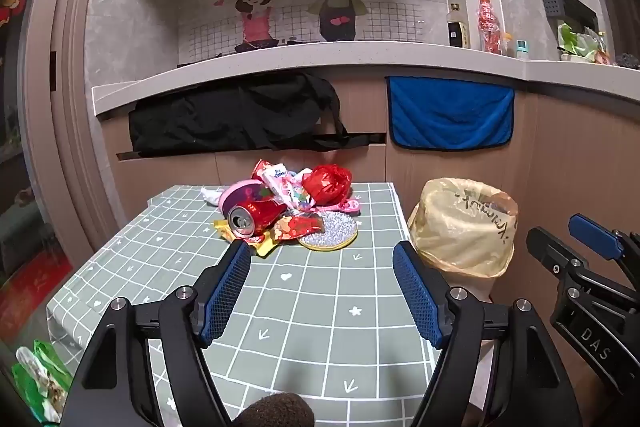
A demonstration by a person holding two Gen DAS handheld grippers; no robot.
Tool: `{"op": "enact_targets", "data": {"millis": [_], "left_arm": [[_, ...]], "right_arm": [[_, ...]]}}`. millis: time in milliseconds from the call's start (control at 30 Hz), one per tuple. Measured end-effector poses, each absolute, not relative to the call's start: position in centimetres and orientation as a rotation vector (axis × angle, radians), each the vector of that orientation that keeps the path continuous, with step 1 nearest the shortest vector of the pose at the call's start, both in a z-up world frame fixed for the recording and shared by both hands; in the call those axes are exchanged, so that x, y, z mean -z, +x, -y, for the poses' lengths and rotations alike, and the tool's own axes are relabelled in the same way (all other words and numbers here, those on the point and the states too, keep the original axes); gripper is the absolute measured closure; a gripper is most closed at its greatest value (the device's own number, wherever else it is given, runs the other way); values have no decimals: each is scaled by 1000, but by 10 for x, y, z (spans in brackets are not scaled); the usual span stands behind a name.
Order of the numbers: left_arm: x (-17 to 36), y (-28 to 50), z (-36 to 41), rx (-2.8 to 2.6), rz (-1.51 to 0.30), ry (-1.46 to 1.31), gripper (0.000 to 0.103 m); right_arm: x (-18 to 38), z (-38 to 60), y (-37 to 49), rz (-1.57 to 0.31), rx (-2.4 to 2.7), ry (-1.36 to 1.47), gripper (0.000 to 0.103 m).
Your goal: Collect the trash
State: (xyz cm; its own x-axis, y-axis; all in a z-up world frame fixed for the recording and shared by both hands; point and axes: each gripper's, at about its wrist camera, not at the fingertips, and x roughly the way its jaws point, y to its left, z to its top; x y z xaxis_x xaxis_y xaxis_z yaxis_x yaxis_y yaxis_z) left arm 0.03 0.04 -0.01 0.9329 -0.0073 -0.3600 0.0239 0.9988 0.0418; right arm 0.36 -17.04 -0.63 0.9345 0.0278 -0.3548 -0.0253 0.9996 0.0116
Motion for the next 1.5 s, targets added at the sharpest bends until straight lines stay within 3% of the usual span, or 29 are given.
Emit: {"op": "enact_targets", "data": {"millis": [1500], "left_arm": [[-9, -12, 8, 24, -360, 40, 29]], "right_arm": [[1, 174, -2, -342, 5, 17, 49]]}}
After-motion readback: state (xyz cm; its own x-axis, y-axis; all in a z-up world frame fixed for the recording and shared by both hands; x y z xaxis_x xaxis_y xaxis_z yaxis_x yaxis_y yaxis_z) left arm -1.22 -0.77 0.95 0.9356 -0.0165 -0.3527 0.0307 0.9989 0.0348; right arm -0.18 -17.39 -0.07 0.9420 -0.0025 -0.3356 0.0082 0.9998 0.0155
